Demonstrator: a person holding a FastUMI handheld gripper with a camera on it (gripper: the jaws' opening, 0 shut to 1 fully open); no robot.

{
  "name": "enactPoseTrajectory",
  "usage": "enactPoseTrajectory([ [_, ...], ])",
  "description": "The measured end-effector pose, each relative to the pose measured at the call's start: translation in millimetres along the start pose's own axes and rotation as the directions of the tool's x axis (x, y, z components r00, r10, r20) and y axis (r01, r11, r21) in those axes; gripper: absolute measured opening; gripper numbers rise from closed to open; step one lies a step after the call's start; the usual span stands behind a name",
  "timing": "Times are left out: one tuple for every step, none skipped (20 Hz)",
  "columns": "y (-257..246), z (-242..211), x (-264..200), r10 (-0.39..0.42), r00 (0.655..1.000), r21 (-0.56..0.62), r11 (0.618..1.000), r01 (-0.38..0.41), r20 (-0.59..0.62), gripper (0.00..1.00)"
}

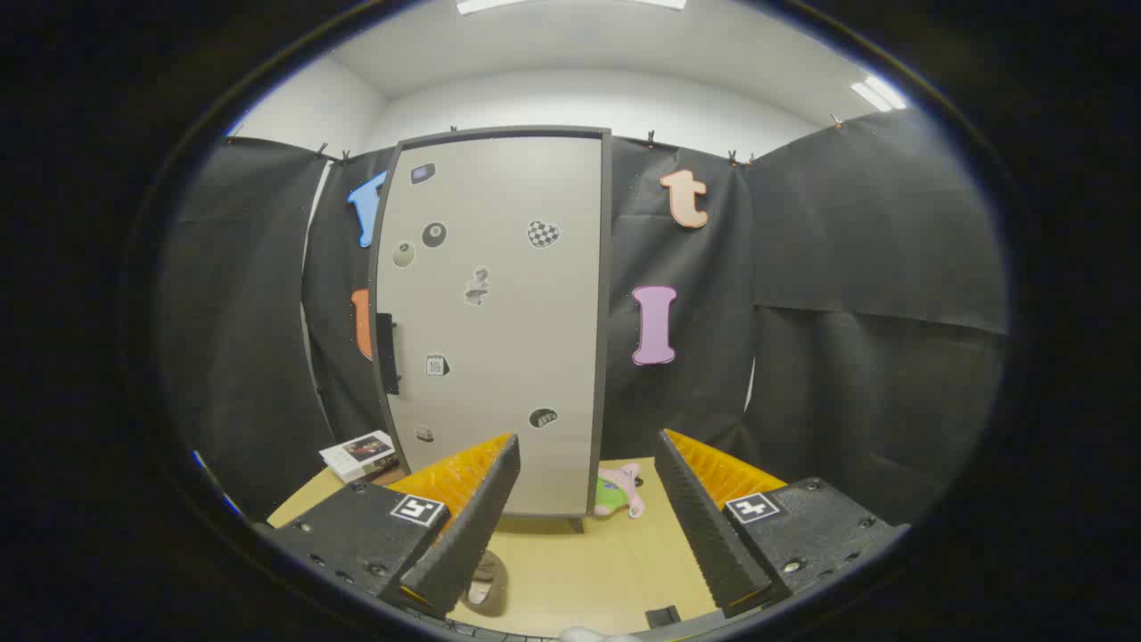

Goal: Open the shoe cabinet door, grab the shoes and put them into the shoe cabinet, then close the shoe cabinet door.

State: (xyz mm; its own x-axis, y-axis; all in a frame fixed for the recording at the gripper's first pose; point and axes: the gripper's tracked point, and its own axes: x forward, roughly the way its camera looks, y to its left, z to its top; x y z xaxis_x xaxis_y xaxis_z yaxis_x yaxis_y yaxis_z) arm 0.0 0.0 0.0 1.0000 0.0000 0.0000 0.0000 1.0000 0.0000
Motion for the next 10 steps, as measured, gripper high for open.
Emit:
enactPoseTrajectory([
  [2, 0, 1, 0.000, 1.000, -0.004, 1.000, 0.000, -0.001, 1.00],
  [3, 0, 2, 0.000, 1.000, -0.009, 1.000, 0.000, -0.002, 1.00],
  [4, 0, 2, -0.001, 1.000, -0.010, 1.000, 0.001, 0.001, 1.00],
  [6, 1, 2, 0.000, 1.000, -0.011, 1.000, 0.000, 0.001, 1.00],
  [9, 0, 2, 0.001, 1.000, -0.011, 1.000, -0.001, 0.001, 1.00],
  [11, 1, 2, 0.002, 1.000, -0.012, 1.000, -0.002, 0.002, 1.00],
  [13, 0, 2, 0.004, 1.000, -0.013, 1.000, -0.004, 0.002, 1.00],
  [15, 0, 3, 0.004, 1.000, -0.015, 1.000, -0.004, 0.000, 1.00],
  [17, 0, 5, 0.004, 1.000, -0.016, 1.000, -0.004, 0.000, 1.00],
  [19, 0, 5, 0.001, 1.000, -0.015, 1.000, -0.001, -0.003, 1.00],
])
